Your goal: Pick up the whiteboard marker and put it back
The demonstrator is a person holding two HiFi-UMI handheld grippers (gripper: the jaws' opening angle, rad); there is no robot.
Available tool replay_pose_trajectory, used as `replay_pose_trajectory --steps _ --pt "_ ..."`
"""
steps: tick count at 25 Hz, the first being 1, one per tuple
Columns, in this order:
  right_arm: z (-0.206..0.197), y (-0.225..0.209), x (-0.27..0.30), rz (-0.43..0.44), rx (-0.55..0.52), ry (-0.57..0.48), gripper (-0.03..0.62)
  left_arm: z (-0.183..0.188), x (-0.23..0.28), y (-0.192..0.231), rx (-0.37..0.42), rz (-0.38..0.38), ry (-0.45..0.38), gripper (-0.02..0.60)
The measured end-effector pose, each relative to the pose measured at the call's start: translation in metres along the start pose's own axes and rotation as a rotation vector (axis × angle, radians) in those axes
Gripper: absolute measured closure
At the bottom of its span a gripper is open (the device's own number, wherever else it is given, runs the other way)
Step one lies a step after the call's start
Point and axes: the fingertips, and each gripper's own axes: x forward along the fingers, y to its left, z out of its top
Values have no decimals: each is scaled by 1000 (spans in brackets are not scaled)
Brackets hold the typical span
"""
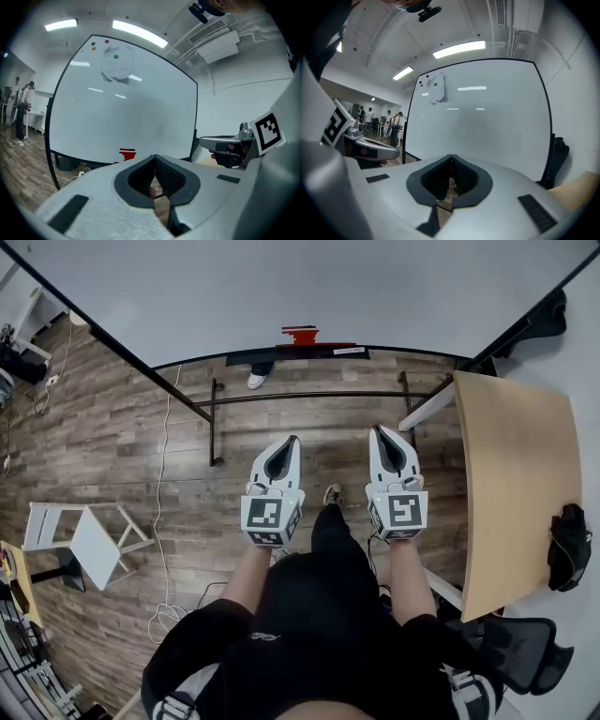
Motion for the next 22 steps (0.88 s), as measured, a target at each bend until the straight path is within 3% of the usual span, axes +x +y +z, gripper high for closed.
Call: replay_pose_trajectory --steps 3,11,15,22 --pt "-9 -29 34 48 -78 37 592 2 42 -1 -5 15 19 575" --pt "-41 -80 106 163 -479 148 592 -22 114 -1 -40 82 90 575" --pt "-63 -81 136 230 -540 239 592 -37 119 13 -60 133 122 575" --pt "-101 -71 197 321 -766 402 591 -54 119 59 -104 206 152 575"
